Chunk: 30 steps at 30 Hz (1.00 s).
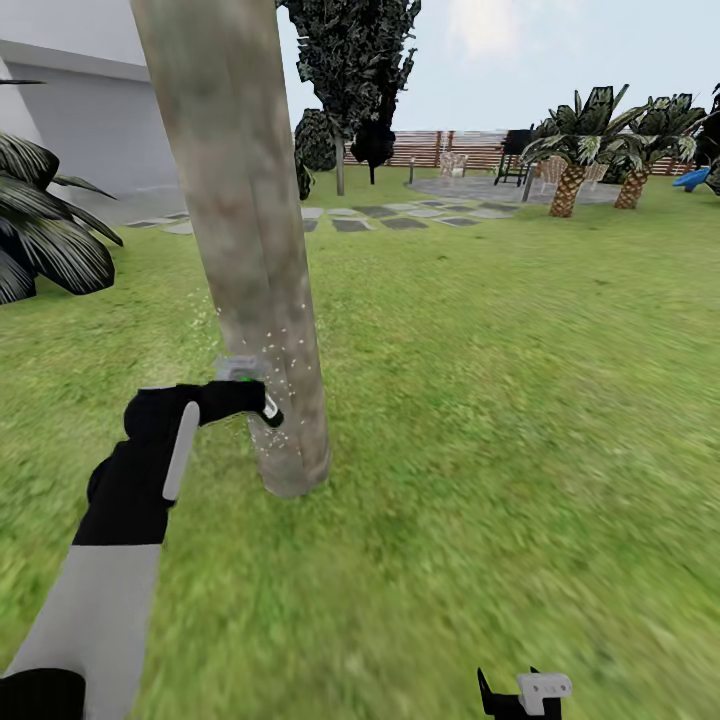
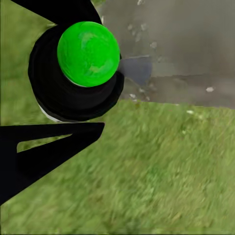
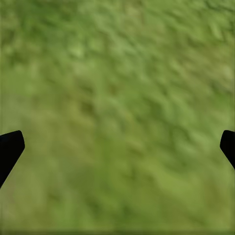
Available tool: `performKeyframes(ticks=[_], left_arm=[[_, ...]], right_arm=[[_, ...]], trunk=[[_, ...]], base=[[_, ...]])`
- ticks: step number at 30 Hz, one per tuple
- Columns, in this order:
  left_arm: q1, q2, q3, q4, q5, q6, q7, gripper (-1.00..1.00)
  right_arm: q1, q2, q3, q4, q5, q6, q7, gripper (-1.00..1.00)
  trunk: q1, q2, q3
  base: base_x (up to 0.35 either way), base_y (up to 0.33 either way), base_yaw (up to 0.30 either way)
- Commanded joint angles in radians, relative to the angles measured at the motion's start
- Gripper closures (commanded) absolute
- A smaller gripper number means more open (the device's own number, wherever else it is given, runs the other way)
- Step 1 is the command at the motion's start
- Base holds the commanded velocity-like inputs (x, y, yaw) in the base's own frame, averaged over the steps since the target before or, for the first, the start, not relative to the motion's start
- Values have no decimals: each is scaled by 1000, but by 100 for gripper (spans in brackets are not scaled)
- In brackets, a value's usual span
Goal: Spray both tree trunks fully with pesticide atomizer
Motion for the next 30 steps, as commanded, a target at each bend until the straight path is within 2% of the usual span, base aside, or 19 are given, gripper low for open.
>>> performKeyframes(ticks=[1, 3, 4, 6, 8, 11, 14, 17, 19, 24, 28, 29, 30], left_arm=[[-7, 6, 22, 1, 33, 10, -5, 100], [-15, 31, 51, 2, 63, 17, -8, 100], [-23, 57, 58, 4, 71, 19, -9, 100], [-31, 94, 63, 8, 76, 21, -9, 100], [-33, 114, 64, 10, 76, 20, -9, 100], [-34, 107, 47, 10, 75, 21, -9, 100], [-47, 99, -24, 8, 84, 22, -9, 100], [-54, 96, -37, 8, 89, 22, -9, 100], [-54, 108, -34, 11, 87, 22, -9, 100], [-37, 189, -31, 13, 80, 16, -5, 100], [60, 185, -37, 13, 78, 1, 0, 100], [94, 182, -38, 14, 79, -10, 1, 100], [126, 180, -38, 25, 80, -51, 2, 100]], right_arm=[[0, 0, 0, 0, 0, 0, 0, -100], [0, 0, 0, 0, 0, 0, 0, -100], [0, 0, 0, 0, 0, 0, 0, -100], [0, 0, 0, 0, 0, 0, 0, -100], [0, 1, 0, 0, 0, 0, 0, -100], [0, 0, 0, 0, 0, 0, 0, -100], [0, 0, 0, 0, 0, 0, 0, -100], [0, 0, 0, 0, 0, 0, 0, -100], [0, 0, 0, 0, 0, 0, 0, -100], [0, 0, 0, 0, 0, 0, 0, -100], [0, 0, 0, 0, 0, 0, 0, -100], [0, 0, 0, 0, 0, 0, 0, -100], [0, 0, 0, 0, 0, 0, 0, -100]], trunk=[[0, 0, 0], [0, 0, 0], [0, 0, 0], [0, 0, 0], [0, 0, 0], [0, 0, 0], [0, 0, 0], [0, 0, 0], [0, 0, 0], [0, 0, 0], [0, 0, 0], [0, 0, 0], [0, 0, 0]], base=[[0, 0, 0], [0, 0, 0], [0, 0, 0], [0, 0, 0], [0, 0, 0], [0, 0, 0], [0, 0, 0], [0, 0, 0], [0, 0, 0], [0, 0, 0], [0, 0, 0], [0, 0, 0], [0, 0, 0]])
